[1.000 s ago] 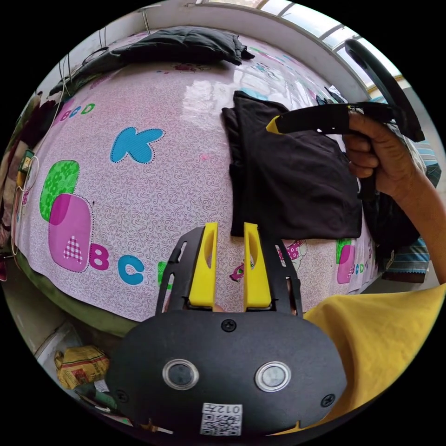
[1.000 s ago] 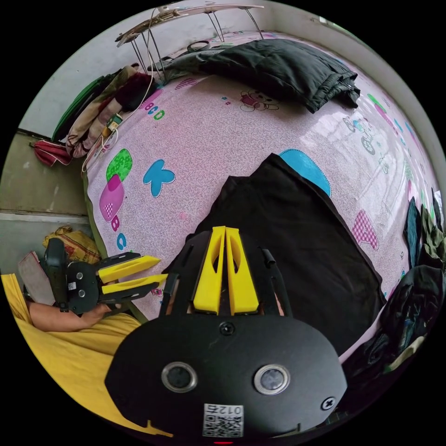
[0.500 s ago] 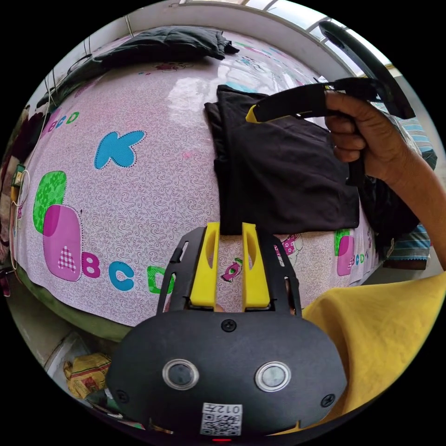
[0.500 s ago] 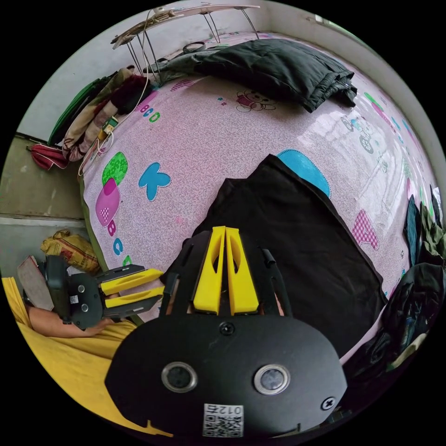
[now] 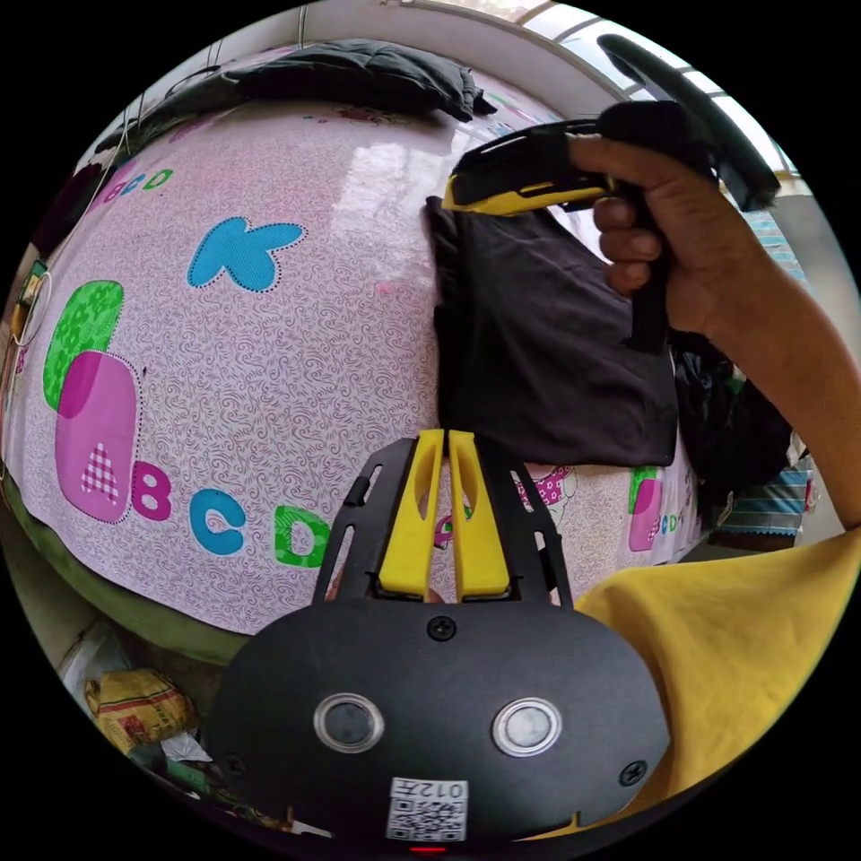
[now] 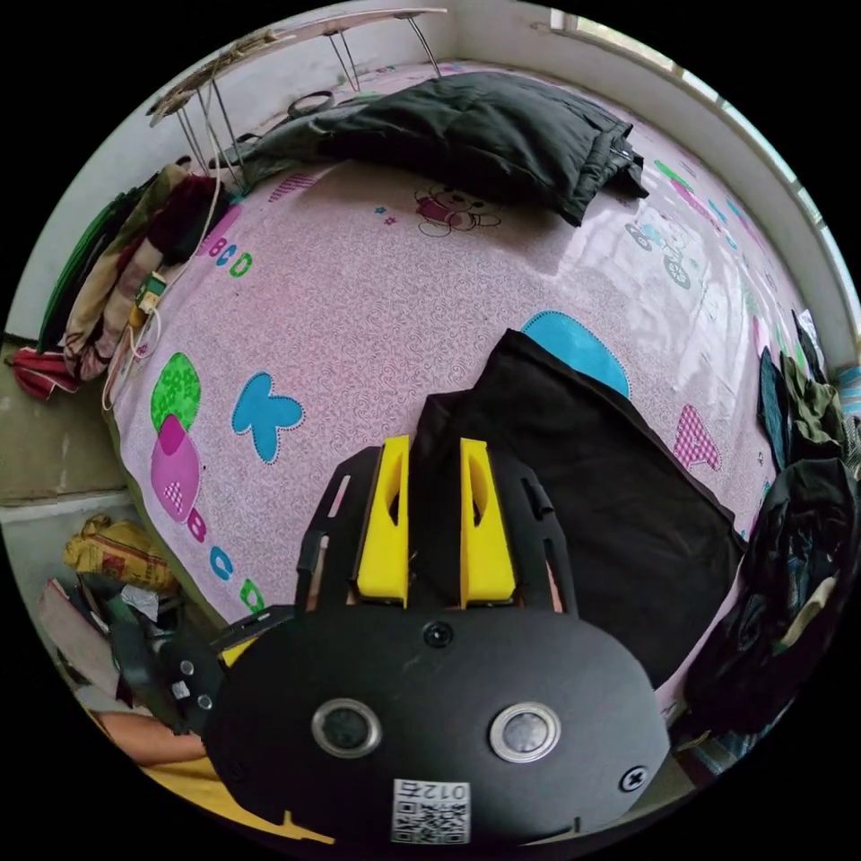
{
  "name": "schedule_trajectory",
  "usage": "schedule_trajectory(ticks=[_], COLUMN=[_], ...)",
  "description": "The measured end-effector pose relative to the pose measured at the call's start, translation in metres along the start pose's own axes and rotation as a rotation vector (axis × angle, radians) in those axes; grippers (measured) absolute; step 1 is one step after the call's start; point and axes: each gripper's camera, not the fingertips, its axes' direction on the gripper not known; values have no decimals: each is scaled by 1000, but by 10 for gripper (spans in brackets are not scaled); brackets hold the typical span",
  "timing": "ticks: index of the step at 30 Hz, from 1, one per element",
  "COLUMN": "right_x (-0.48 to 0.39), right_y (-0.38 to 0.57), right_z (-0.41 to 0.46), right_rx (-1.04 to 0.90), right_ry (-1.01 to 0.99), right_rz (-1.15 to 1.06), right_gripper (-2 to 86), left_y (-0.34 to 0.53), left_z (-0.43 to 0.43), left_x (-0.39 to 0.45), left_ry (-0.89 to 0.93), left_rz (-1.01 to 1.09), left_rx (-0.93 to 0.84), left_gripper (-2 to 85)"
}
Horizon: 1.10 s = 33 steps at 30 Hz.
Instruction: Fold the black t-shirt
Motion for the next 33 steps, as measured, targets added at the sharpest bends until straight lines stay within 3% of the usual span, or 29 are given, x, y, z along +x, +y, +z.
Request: schedule_trajectory(ticks=[7,12,23,33], right_x=[-20,-11,102,260], right_y=[-12,-8,23,125], right_z=[-19,-54,-182,-350], right_rx=[-45,-47,28,242], right_ry=[96,103,-400,-706], right_rz=[-36,-34,166,315], right_gripper=[88,29,7,6], left_y=[-14,-24,-38,-78], left_z=[5,10,-4,-29], left_x=[-3,-7,-2,126], left_ry=[26,63,274,375], left_rz=[12,6,5,279], left_rx=[-13,-33,0,51], left_gripper=[-2,-2,-2,-2])
